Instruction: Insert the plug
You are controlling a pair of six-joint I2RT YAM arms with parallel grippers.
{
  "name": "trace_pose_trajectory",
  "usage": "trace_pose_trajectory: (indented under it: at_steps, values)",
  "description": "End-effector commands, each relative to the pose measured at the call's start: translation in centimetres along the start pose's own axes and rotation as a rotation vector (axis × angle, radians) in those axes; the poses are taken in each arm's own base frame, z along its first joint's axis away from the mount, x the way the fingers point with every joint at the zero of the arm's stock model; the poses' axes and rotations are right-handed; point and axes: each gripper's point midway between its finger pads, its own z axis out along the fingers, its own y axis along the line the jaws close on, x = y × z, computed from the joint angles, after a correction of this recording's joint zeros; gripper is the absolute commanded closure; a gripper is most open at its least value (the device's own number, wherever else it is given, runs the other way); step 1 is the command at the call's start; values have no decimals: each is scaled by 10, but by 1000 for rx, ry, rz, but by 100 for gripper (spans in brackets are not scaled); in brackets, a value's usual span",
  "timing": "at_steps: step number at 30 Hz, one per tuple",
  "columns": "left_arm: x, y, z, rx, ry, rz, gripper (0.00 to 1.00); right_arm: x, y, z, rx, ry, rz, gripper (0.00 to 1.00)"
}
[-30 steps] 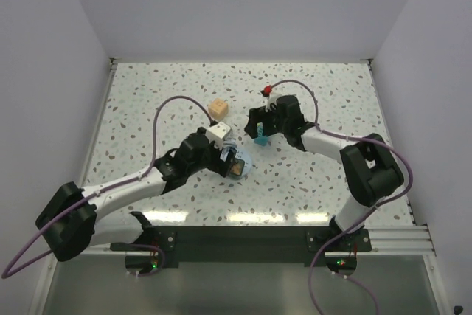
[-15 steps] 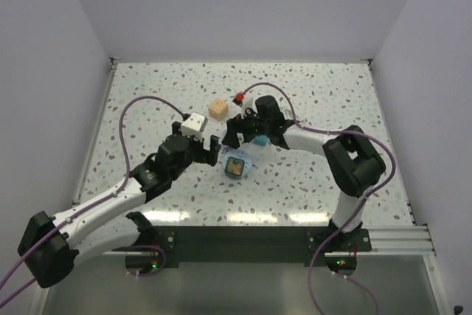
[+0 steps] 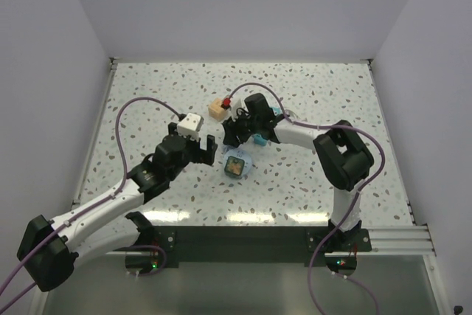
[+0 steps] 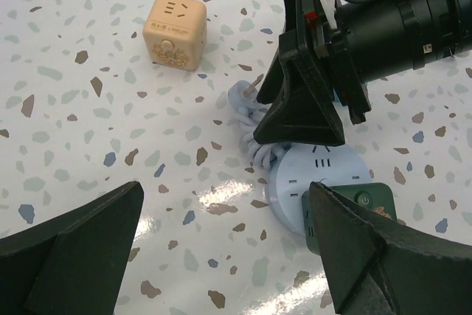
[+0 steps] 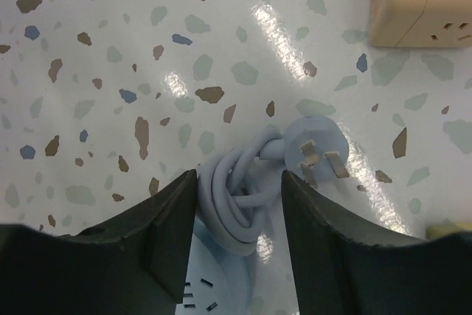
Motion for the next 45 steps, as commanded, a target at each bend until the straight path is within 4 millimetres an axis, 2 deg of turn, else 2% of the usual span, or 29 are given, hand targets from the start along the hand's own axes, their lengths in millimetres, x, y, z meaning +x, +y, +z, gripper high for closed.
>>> trace_pose_trajectory:
  at_steps: [1,6,7,8,9,13,17,21,22,23,24,25,27,28,31,32,33,35,36,37,39,41,42,44,45]
  values:
    - [-3,2,-2,-1,-18,-21,0,12,-3,-4,13,70,-49,49]
    - [-3,5,-1,-7,-20,-23,0,19,1,-4,-20,104,-58,69]
    - [-2,5,-1,-9,-18,-23,0,19,-1,-3,-12,110,-59,84]
    - [-3,6,-1,-10,-20,-24,0,19,-3,-3,4,114,-50,95]
    - [-2,7,0,-13,-19,-25,0,20,-5,-3,20,116,-39,100]
    - [-2,10,2,-24,-18,-28,0,14,-18,-4,126,90,62,100]
    - [-3,13,4,-40,-21,-29,0,0,-33,-16,275,17,166,100]
    - [-6,14,3,-45,-42,-33,0,1,-59,-34,469,-29,258,100]
    - [-5,15,3,-46,-45,-37,0,8,-62,-37,505,-30,301,100]
    - [-6,15,2,-47,-50,-40,0,4,-69,-40,553,-64,312,100]
    - [-6,15,2,-48,-52,-42,0,1,-71,-44,574,-86,346,100]
    - [-6,15,2,-49,-52,-43,0,7,-72,-45,588,-87,360,100]
    - [-5,19,1,-67,-51,-46,0,0,-74,-49,608,-146,398,100]
    - [-5,19,1,-71,-54,-51,0,6,-73,-49,608,-148,409,100]
    - [-4,24,0,-97,-54,-55,0,3,-70,-48,591,-178,425,100]
    - [-5,25,0,-102,-56,-58,0,3,-68,-47,575,-179,425,99]
    - [-5,25,0,-106,-57,-61,0,2,-62,-44,539,-179,424,83]
    - [-8,27,-2,-115,-71,-68,0,-9,-57,-46,501,-212,407,64]
    - [-9,29,-3,-124,-76,-70,0,-15,-55,-47,489,-225,392,49]
    - [-11,30,-4,-128,-85,-76,0,-25,-54,-51,481,-248,380,43]
    - [-14,33,-7,-145,-99,-86,0,-43,-53,-56,470,-275,334,34]
    - [-15,36,-9,-157,-107,-91,0,-59,-47,-60,432,-293,295,31]
    - [-18,36,-10,-158,-119,-97,0,-72,-48,-63,425,-311,263,25]
    - [-21,36,-11,-158,-129,-103,0,-85,-45,-62,383,-331,221,22]
    - [-25,36,-11,-152,-144,-107,0,-102,-47,-64,372,-359,179,20]
